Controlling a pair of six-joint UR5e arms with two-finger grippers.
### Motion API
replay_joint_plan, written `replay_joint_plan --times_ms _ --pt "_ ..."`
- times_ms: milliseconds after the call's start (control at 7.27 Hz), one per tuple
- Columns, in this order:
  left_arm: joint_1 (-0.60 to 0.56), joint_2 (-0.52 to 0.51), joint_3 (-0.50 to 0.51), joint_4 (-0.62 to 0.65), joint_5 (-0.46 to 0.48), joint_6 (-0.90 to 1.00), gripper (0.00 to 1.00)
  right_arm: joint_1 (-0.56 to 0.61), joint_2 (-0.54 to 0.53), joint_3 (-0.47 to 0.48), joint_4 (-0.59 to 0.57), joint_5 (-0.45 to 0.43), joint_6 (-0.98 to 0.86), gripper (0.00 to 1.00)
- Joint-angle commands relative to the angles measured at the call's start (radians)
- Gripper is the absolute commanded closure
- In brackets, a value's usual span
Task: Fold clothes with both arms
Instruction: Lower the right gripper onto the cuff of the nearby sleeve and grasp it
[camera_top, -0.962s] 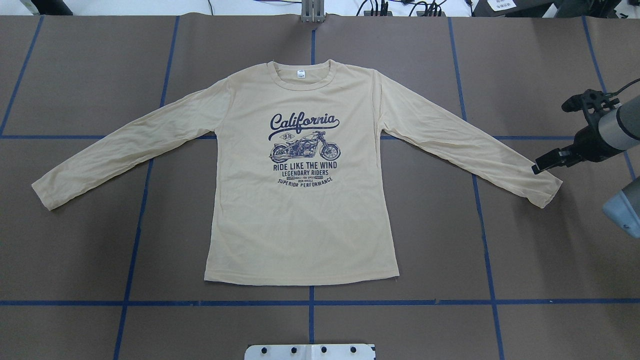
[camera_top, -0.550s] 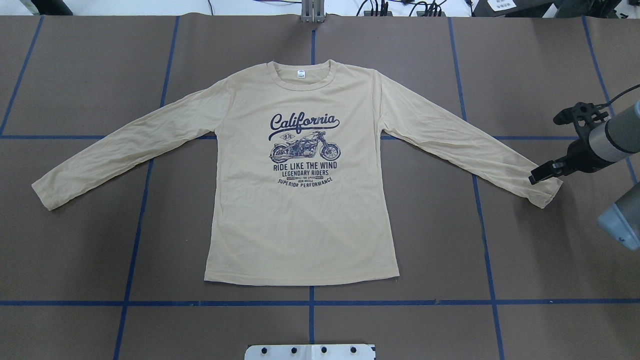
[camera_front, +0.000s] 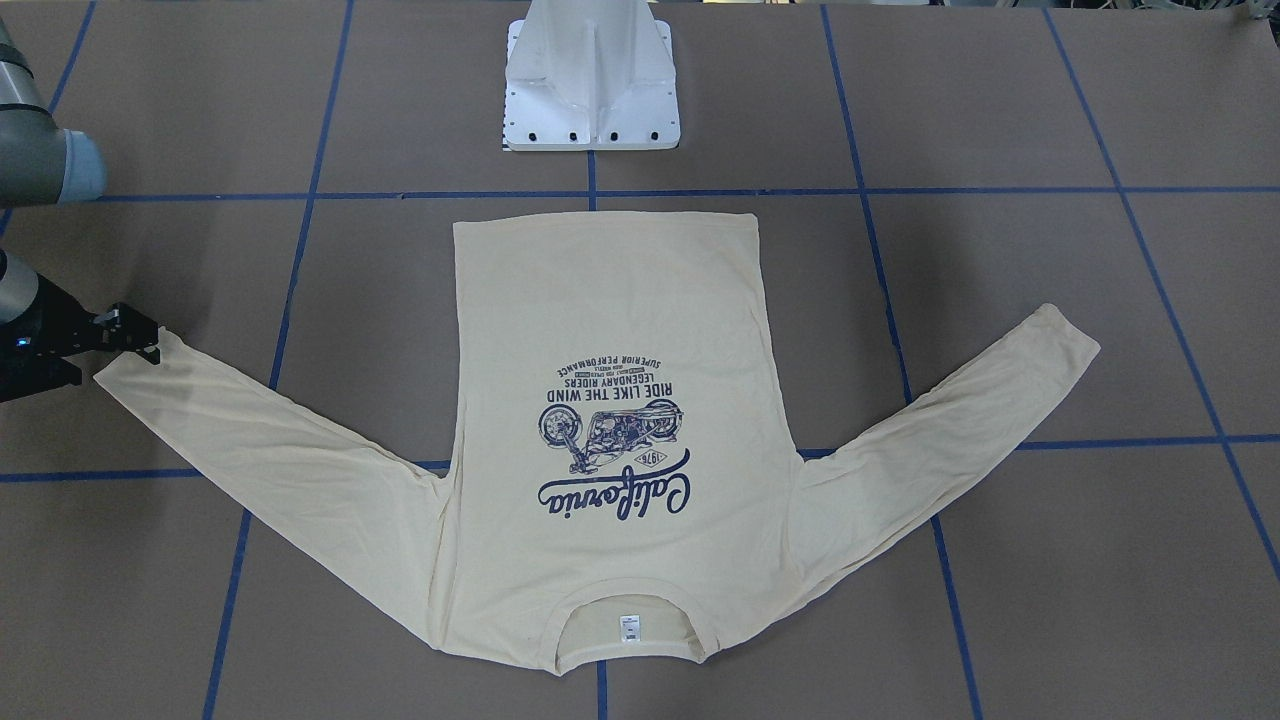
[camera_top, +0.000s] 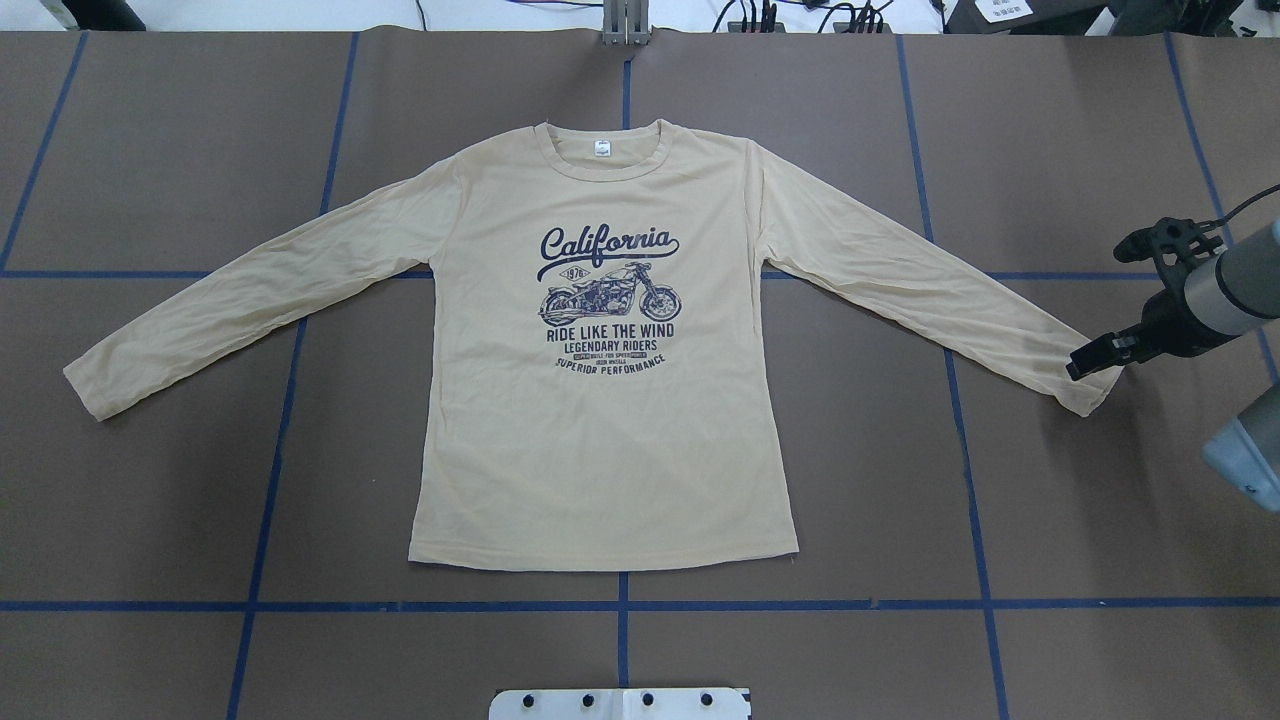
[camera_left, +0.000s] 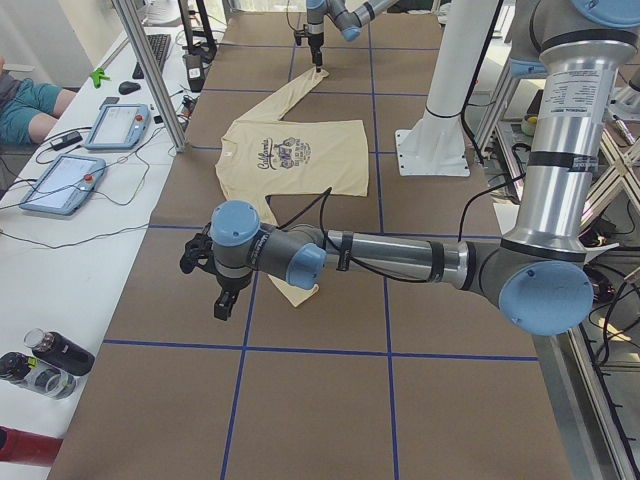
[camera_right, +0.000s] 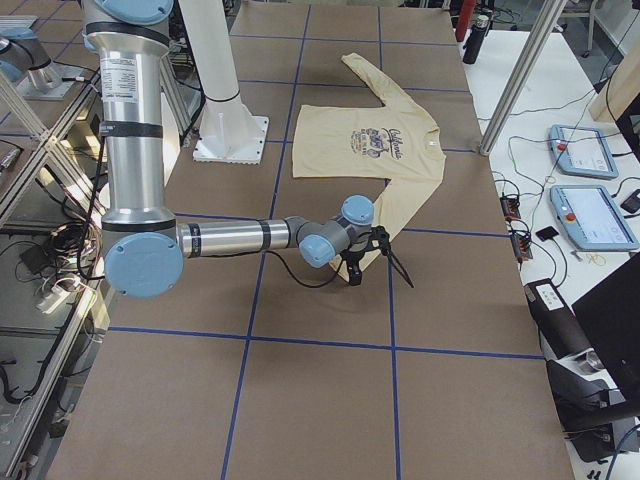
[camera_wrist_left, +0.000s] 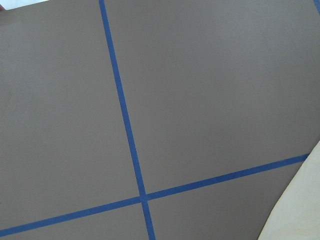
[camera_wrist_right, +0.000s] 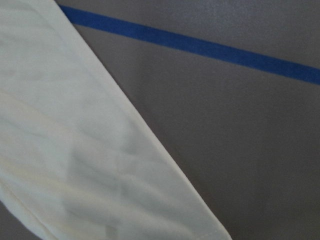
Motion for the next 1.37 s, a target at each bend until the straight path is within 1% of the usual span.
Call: replay_joint_plan --times_ms 0,550,825,962,1237 --pt "0.0 0.0 -0.001 0.0 -0.002 -0.001 0.0 -0.005 -0.001 -0.001 -0.002 0.002 0.0 0.01" --pt "0.0 0.0 0.001 0.0 -0.014 -0.001 0.0 -0.008 0.002 -0.007 -0.005 0.005 0.001 0.12" --pt "-0.002 0.002 0.001 0.0 -0.014 -0.001 0.0 -0.009 0.002 -0.007 -0.01 0.01 0.001 0.24" --pt "-0.002 0.002 0.002 0.0 -0.014 -0.001 0.0 -0.009 0.002 -0.007 -0.011 0.01 0.001 0.38" --pt "-0.002 0.002 0.001 0.0 -0.014 -0.001 0.0 -0.009 0.002 -0.006 -0.011 0.01 0.001 0.74"
